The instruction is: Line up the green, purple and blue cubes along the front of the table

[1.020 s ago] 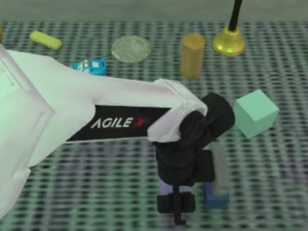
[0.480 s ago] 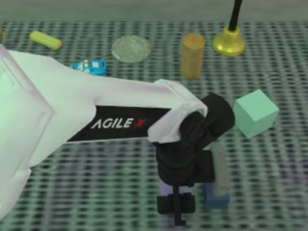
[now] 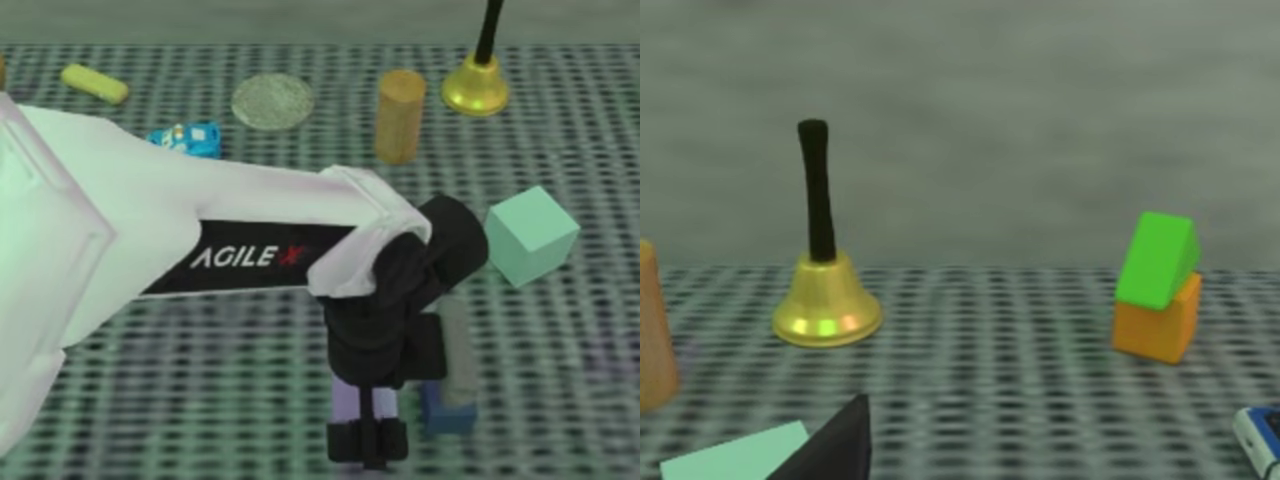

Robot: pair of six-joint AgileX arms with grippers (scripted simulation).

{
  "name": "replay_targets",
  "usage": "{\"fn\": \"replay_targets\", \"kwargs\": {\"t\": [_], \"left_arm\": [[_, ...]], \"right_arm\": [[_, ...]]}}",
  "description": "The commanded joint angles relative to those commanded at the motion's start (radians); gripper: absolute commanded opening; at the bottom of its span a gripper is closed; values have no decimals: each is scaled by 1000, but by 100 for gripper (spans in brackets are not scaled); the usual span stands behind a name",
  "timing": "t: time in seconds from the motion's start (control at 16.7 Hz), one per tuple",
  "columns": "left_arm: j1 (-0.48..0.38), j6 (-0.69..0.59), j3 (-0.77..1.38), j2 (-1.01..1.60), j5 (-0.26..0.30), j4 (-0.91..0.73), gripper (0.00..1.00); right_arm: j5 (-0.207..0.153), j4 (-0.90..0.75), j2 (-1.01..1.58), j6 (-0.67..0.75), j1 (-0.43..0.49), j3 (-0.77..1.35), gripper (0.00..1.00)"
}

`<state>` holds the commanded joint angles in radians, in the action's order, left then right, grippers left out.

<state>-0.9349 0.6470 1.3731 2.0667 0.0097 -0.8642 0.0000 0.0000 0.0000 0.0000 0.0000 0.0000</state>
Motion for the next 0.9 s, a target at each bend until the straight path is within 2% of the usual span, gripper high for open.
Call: {"fn": "replay_targets", "kwargs": {"t": [0.54,0.9], "left_arm": [[2,1,14,-6,0,-17,100],[18,-1,138,-74,0,-216,100]], "right_arm": [[0,0,0,0,0,0,100],[0,0,0,0,0,0,100]]}}
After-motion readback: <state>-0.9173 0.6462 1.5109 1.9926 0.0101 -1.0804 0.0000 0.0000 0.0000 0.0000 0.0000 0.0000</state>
